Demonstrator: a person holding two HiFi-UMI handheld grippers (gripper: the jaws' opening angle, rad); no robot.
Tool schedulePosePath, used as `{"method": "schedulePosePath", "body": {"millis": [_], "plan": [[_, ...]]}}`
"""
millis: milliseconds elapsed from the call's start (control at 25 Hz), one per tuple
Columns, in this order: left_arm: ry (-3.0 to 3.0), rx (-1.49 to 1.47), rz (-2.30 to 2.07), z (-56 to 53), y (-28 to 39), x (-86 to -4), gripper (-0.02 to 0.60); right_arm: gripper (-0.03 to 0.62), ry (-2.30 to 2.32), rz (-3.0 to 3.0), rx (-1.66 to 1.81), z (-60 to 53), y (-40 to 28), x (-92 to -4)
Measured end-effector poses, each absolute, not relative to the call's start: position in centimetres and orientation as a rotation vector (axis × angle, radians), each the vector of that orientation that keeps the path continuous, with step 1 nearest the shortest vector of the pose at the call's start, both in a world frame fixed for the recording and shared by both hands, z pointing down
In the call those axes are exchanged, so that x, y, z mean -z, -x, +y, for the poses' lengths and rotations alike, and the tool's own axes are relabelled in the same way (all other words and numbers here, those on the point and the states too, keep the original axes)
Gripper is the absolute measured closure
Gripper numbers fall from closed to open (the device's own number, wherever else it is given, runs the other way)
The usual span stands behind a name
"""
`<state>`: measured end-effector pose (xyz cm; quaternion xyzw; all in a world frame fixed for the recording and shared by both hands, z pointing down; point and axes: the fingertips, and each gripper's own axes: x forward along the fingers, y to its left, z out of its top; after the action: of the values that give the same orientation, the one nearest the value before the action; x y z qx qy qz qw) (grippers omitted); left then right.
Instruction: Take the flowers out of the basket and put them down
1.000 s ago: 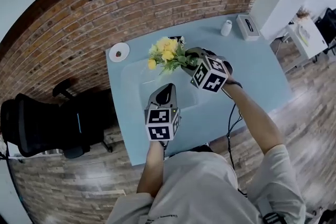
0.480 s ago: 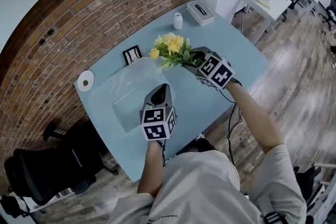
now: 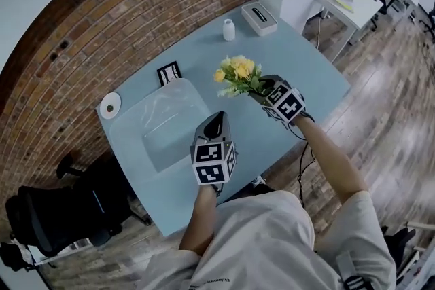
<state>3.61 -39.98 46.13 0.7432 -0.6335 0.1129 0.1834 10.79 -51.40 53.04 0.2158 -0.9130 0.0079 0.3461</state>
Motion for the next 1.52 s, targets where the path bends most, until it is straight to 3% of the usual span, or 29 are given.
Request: {"method": "schedulePosePath", "body": {"millis": [680, 1040, 1280, 1520], "plan": [[-1.812, -0.328, -2.071, -40.2, -1.2, -47.4, 0.56, 0.414, -0.535, -2.286, -0.08, -57.2, -7.5, -69.1], [-1.727, -0.362, -2.185, -38.1, 0.0, -46.0, 0.56, 0.395, -0.495, -2.284, -0.106, -56.3, -5.2, -71.5], [-1.667, -0.374, -2.27, -35.1, 2.0, -45.0, 0.56, 0.315, -0.49, -2.267, -0.136, -55.8, -4.5, -72.1], [-1.65, -0.314, -2.321, -33.1, 2.0, -43.6, 0.56, 0.315, -0.453, -2.308, -0.069, -54.3, -6.2, -68.7]]}}
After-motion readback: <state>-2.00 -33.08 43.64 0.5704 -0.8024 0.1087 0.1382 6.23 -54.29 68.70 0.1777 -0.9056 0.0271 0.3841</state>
